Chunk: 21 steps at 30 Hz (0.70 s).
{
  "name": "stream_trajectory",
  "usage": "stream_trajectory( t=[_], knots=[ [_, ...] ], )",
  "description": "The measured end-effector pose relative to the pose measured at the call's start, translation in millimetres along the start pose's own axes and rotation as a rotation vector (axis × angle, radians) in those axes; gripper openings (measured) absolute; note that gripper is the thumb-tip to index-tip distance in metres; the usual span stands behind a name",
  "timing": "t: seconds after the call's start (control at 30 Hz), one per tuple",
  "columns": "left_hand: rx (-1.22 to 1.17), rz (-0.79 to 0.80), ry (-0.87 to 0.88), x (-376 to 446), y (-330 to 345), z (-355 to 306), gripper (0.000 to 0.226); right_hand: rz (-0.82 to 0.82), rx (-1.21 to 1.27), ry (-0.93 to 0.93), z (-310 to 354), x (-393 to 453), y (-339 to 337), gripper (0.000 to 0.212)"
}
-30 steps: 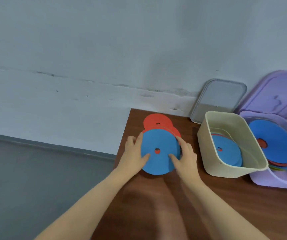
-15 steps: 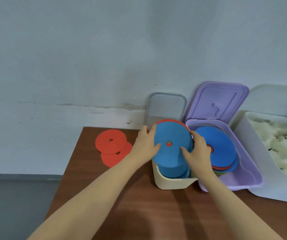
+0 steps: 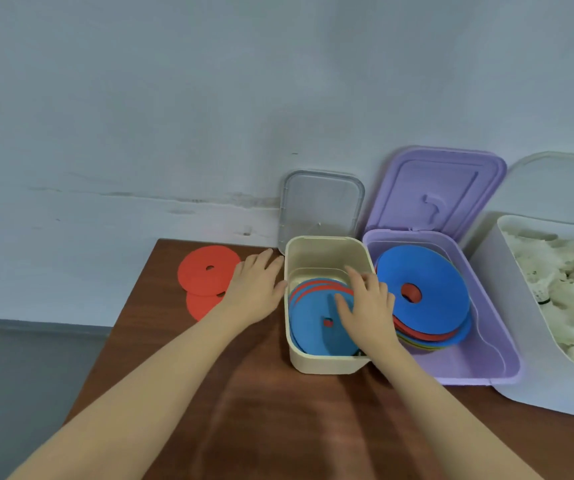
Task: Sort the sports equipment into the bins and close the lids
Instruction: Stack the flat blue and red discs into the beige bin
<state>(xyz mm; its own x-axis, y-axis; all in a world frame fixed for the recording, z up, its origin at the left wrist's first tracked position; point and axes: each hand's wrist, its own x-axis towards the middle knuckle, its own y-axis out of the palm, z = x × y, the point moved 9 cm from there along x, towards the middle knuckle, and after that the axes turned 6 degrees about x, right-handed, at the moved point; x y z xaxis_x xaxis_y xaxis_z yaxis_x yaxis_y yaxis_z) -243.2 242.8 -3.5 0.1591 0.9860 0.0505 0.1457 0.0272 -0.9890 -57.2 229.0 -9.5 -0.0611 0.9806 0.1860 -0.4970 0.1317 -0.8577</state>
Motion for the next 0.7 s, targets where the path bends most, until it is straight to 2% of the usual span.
stream_trajectory(
  t=[0.27,0.47,0.6,0.7],
  knots=[
    [0.059,-0.014,-0.08,-9.6,-14.1,87.5,0.053,-0.03,0.031,-0.185,87.7,28.3,37.4,0.041],
    [0.045,0.076,-0.112,-7.3,10.2,162.2,0.054,-0.025,0.128,-0.203,148.9,39.6,85.6,0.043],
    [0.054,0.202,-0.107,3.7,45.9,197.3,0.055,0.148,0.064,-0.127,159.5,45.9,150.4,0.046],
    [0.071,0.296,-0.086,16.0,74.3,213.6,0.058,0.305,-0.03,0.057,134.3,48.7,199.4,0.057]
  ],
)
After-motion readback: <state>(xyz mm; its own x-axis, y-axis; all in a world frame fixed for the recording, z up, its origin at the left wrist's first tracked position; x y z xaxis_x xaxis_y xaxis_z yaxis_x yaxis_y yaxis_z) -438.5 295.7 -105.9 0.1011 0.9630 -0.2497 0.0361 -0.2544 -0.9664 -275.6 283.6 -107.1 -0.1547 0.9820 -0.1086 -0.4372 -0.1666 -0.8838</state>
